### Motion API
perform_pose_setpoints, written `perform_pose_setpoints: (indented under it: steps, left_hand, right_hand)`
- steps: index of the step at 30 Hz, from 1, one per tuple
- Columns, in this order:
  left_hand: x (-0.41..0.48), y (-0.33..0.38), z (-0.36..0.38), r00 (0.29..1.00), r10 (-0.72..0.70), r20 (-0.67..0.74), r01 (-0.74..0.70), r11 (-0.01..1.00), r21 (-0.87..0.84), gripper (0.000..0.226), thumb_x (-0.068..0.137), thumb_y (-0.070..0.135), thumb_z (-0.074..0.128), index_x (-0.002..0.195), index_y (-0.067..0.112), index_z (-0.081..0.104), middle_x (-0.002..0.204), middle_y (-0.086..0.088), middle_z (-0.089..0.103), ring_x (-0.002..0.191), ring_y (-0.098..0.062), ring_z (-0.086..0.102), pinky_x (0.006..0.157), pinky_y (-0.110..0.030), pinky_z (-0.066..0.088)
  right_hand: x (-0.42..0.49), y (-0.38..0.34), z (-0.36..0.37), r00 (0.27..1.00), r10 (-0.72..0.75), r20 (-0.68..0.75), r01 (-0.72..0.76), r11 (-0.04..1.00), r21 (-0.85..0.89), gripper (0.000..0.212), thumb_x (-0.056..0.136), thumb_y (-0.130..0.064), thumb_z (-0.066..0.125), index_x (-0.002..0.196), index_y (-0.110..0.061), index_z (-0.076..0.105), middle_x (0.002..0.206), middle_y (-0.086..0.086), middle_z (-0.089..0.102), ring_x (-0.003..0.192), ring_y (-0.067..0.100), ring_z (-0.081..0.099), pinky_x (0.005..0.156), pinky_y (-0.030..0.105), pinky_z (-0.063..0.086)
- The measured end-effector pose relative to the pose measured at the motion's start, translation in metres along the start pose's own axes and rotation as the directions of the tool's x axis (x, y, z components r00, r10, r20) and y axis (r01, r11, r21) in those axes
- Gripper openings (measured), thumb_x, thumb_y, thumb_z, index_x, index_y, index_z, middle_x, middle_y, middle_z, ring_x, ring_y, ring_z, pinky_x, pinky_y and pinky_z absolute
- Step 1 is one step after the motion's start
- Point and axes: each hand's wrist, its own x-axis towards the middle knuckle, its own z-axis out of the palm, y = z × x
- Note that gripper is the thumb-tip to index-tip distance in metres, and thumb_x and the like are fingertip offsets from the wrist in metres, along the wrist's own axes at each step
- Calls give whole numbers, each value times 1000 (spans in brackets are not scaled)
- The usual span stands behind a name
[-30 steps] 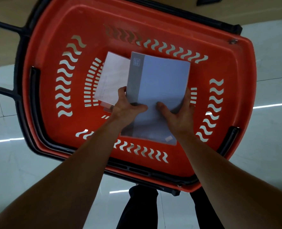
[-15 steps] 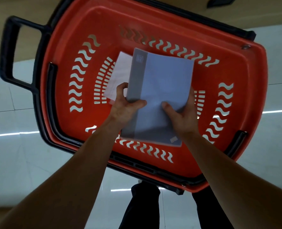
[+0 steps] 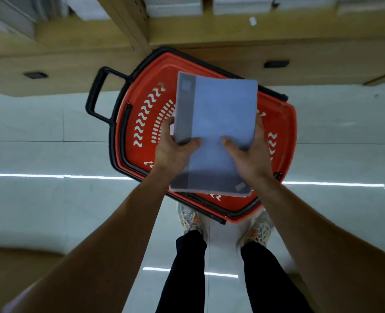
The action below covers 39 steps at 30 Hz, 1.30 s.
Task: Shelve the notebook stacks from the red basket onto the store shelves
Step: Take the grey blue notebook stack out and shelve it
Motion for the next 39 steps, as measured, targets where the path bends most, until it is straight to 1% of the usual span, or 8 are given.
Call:
perform_pose_setpoints:
  steps: [5,12,15,19,23,28,34,39]
  left_hand:
    - [-73,91,-21,997,54,-54,-59,994,-90,75,83,19,81,144,22,36,108,14,59,95,-4,63,69,-14,54]
    - [-170,231,-46,991,123,-55,-132,969,-209,80,62,40,87,128,32,43,111,5,69,97,-22,72,85,-51,59]
    - [-198,286,-52,983,180,-16,-179,958,-225,79,63,37,87,127,28,42,112,4,68,98,-23,72,85,-52,59]
    - [-222,351,-52,961,271,50,-254,942,-222,82,65,33,88,131,23,39,107,4,68,93,-25,72,83,-51,60]
    - [-242,401,-42,928,339,151,-304,928,-215,71,77,16,86,129,20,37,103,4,66,85,-14,70,73,-36,60]
    - [-254,444,-9,920,320,227,-300,946,-119,81,76,31,86,140,23,36,116,1,65,95,-23,67,86,-41,56]
    - [-230,478,68,935,269,233,-249,962,-111,82,65,45,87,129,30,39,115,2,67,99,-25,69,90,-50,57]
    - [-196,519,134,945,287,159,-260,951,-170,55,77,23,86,110,33,43,100,12,63,88,-11,65,74,-29,55]
  right_hand:
    - [-31,-109,-58,996,-91,26,92,995,-38,78,80,-31,83,147,-32,43,126,-12,65,111,0,64,87,21,55]
    - [-89,-264,-151,981,-196,-10,195,979,-54,74,78,-36,85,142,-38,47,120,-11,67,100,-6,66,79,16,55]
    - [-112,-317,-187,975,-214,-59,209,975,-76,82,71,-57,83,142,-49,42,124,-9,67,108,11,68,88,39,59]
    - [-141,-371,-227,959,-240,-153,240,971,-18,70,78,-41,85,138,-45,49,118,-15,72,104,6,71,87,42,61]
    - [-157,-398,-262,951,-217,-221,228,973,26,73,75,-49,86,137,-50,48,119,-14,72,105,12,72,88,47,60]
    - [-165,-412,-308,934,-184,-305,213,975,63,62,83,-35,84,136,-42,51,111,-19,72,94,1,72,75,23,60]
    - [-110,-399,-378,953,-138,-269,167,982,89,69,79,-42,85,139,-38,50,119,-11,70,100,12,72,81,35,63]
    - [-25,-395,-432,978,-117,-173,139,983,121,68,79,-45,85,137,-41,50,117,-12,71,98,15,73,81,42,63]
